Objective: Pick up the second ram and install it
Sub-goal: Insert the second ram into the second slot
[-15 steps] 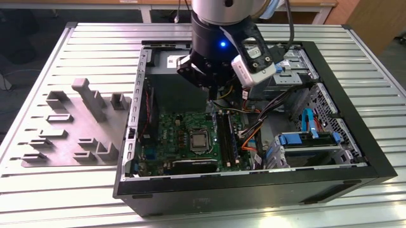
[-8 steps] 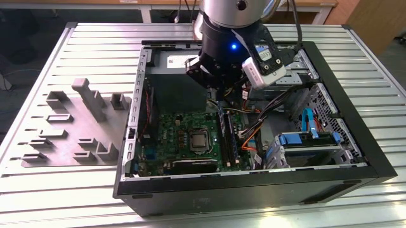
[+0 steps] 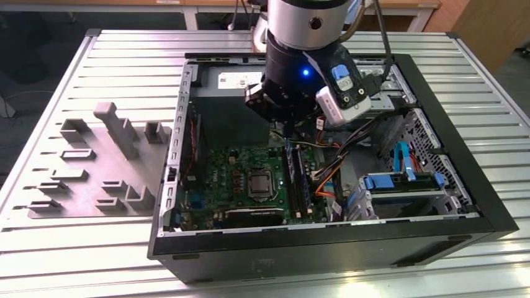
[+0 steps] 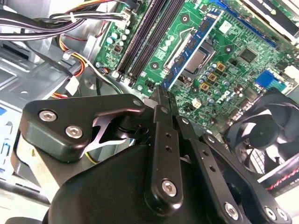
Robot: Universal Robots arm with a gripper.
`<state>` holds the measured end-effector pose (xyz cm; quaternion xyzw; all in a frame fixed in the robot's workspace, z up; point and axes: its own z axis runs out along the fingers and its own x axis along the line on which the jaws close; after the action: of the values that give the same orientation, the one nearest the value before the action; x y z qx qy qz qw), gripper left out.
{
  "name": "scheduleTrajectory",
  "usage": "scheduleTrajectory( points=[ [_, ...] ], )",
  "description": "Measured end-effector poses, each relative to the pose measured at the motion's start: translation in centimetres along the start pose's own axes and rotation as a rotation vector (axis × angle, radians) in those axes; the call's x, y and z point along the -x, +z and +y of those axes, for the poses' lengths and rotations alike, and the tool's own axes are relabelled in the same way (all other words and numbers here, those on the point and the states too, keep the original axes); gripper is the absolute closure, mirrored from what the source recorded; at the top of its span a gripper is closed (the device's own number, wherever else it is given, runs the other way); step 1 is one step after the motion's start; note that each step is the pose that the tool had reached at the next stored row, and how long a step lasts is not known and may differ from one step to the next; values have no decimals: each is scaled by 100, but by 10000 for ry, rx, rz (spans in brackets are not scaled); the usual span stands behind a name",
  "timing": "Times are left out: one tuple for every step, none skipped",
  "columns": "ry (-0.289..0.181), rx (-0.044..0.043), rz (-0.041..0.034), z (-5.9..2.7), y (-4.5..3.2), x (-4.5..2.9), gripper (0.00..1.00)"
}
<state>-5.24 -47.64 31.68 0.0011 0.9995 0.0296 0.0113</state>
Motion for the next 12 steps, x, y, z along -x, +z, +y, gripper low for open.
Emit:
scheduleTrajectory(
  points=[
    [0,1,0,-2,18,0,88],
    [0,2,0,-4,36,1,88],
    [0,2,0,-6,55,1,88],
    [0,2,0,-8,73,1,88],
    [0,3,0,-11,91,2,88],
    [0,4,0,-13,109,3,88],
    [-1,5,0,-16,126,3,88],
    [0,6,0,-18,144,3,88],
    [0,6,0,-22,162,3,88],
    [0,6,0,-25,182,2,88],
    [0,7,0,-29,200,2,88],
    [0,8,0,-33,217,3,88]
  ],
)
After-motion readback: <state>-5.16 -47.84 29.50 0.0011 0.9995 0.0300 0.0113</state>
